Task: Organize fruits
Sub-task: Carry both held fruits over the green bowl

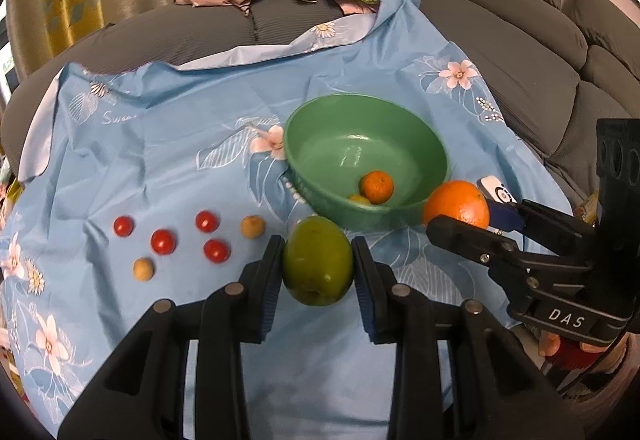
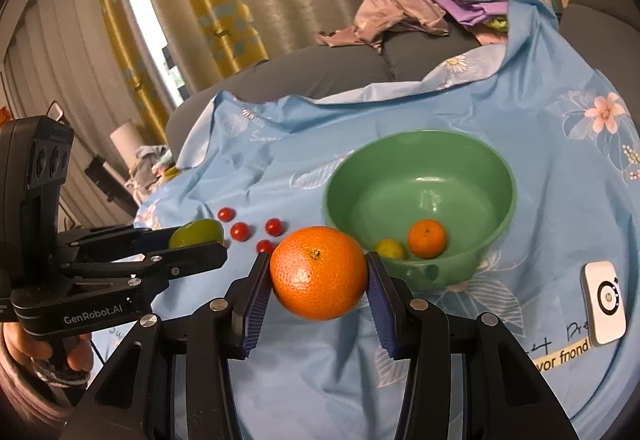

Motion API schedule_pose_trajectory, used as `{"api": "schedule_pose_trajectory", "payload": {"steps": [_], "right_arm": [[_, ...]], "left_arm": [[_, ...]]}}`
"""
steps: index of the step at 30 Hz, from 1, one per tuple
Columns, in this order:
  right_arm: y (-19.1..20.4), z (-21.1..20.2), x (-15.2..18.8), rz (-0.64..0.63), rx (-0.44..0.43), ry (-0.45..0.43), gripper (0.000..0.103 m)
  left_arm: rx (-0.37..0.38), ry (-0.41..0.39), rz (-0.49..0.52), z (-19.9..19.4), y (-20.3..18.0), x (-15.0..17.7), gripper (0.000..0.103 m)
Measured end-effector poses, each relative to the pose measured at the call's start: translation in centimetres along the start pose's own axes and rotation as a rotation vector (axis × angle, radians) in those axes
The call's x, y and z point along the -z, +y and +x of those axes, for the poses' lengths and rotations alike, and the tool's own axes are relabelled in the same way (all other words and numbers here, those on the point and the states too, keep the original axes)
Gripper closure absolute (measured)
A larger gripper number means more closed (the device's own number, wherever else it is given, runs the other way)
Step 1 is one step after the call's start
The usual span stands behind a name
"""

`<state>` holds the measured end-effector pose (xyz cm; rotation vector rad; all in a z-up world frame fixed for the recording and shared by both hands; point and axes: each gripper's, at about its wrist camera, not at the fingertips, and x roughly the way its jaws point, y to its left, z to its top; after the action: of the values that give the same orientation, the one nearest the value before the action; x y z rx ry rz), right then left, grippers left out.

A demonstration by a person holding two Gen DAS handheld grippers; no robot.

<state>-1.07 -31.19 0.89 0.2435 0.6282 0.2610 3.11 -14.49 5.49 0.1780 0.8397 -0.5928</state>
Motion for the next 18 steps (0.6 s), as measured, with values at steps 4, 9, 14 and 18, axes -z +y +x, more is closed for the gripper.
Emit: {"api": "schedule_pose_trajectory", "payload": {"steps": [4,9,14,18], "right_arm": [[-1.3,0.1,-0.4,0.018,0.012,-0.013,0.055],[-2.6,0.6,-1.0,0.032,0.034,-0.02,0.055],[-3.7,1.1,-1.8,0.041,0.048,-0.03,0.055],[-4.5,1.9,-2.6,0.046,0.063,-0.037,0.055]], "left_arm": [[0.004,0.007,0.022,1.3,-0.8,-0.9,0.07],[0.021,0.024,0.032,3.1,-1.3,-1.9,0.07],[0.03,0.031,0.054,4.7,-1.8,-3.3,0.07],[0.039,0.043,0.055,6.2,-1.9,-4.3,0.07]]}}
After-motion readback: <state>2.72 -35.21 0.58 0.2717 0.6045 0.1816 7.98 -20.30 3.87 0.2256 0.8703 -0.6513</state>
